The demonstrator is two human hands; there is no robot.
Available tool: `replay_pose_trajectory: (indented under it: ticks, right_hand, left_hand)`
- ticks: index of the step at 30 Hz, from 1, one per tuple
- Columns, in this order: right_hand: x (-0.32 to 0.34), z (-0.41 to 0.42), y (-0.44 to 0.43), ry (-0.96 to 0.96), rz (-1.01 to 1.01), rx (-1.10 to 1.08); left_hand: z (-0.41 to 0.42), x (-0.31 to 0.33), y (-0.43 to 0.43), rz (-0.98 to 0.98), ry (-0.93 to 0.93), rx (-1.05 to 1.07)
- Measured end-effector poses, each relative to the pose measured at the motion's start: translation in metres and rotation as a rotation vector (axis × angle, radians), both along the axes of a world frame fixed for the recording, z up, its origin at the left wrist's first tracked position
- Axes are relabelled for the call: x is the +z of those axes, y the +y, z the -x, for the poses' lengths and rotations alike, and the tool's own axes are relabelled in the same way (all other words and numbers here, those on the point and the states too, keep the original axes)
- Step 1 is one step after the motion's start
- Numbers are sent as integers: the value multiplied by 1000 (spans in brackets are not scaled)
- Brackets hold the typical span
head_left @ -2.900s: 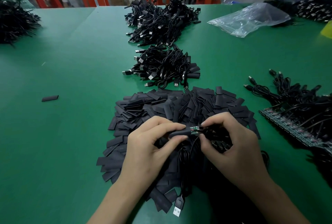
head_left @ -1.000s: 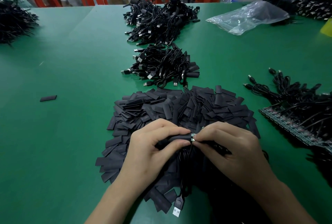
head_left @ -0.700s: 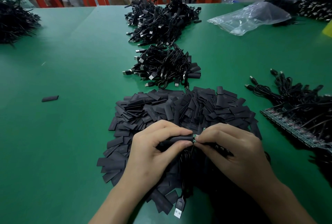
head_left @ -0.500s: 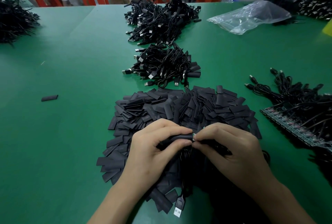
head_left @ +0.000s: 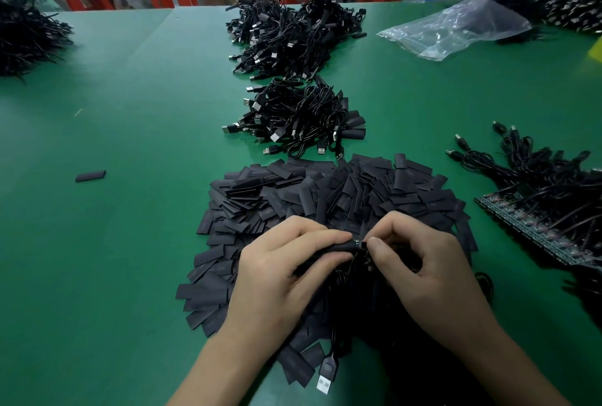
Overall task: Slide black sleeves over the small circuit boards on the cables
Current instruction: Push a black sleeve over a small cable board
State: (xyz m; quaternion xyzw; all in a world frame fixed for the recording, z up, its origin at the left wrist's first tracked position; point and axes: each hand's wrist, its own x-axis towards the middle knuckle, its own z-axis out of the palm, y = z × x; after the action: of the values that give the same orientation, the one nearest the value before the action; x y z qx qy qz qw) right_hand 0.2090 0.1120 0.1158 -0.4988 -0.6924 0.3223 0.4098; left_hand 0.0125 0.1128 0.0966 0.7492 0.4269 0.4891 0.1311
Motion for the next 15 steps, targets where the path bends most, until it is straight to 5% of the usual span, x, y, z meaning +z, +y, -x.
replay_pose_trajectory:
  ticks: [15]
  right_hand:
    - [3,0,0,24,89,62]
  left_hand:
    - [-2,2,0,-10,-41,43]
